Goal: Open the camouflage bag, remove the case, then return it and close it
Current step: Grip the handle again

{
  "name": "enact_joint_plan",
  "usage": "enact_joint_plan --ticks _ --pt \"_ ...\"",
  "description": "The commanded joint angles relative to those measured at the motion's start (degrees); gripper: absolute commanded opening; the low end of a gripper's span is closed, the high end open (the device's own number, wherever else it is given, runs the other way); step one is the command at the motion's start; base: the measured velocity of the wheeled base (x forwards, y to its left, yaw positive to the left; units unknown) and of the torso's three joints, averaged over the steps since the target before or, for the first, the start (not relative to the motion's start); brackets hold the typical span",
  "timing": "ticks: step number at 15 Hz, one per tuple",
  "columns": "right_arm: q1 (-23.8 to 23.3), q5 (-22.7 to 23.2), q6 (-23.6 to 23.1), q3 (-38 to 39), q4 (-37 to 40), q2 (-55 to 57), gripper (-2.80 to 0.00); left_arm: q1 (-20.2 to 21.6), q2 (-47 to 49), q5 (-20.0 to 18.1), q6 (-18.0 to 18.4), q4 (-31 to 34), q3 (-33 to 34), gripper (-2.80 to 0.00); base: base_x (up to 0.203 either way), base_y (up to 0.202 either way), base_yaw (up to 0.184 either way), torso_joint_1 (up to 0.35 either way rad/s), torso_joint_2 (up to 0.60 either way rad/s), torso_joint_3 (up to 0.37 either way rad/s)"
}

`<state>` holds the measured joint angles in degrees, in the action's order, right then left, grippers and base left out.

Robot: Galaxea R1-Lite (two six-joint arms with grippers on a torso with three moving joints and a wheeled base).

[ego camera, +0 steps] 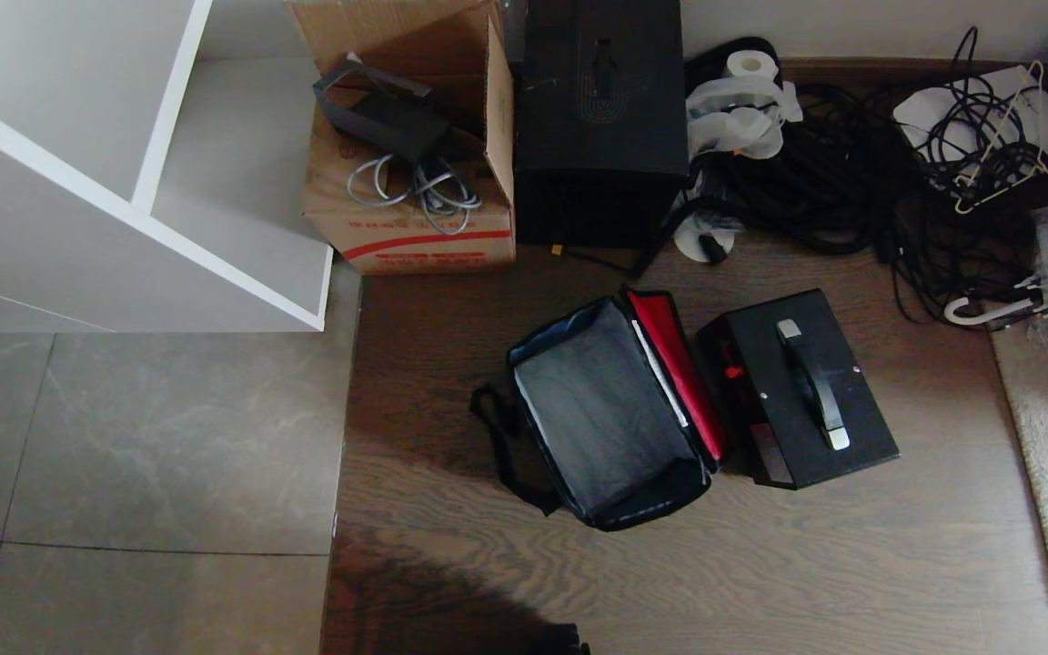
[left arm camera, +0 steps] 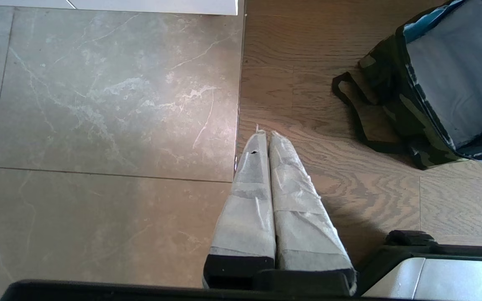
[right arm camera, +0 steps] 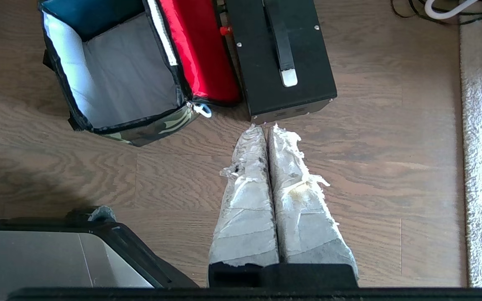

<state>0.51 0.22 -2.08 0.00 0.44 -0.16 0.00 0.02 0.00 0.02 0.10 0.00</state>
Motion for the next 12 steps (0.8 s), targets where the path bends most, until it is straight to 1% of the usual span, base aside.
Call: enact_joint_plan --ticks 1,12 --pt "0.02 0.04 -0.02 0.00 0.00 0.16 -2.80 0.00 0.06 0.00 -0.02 -0.01 0.00 -2.80 0.000 0.000 0.000 0.000 0.00 0.000" --pt "0.02 0.04 -0.02 0.00 0.00 0.16 -2.80 0.00 0.01 0.00 -0.02 -0.01 0.00 -2.80 0.000 0.000 0.000 0.000 0.00 0.000"
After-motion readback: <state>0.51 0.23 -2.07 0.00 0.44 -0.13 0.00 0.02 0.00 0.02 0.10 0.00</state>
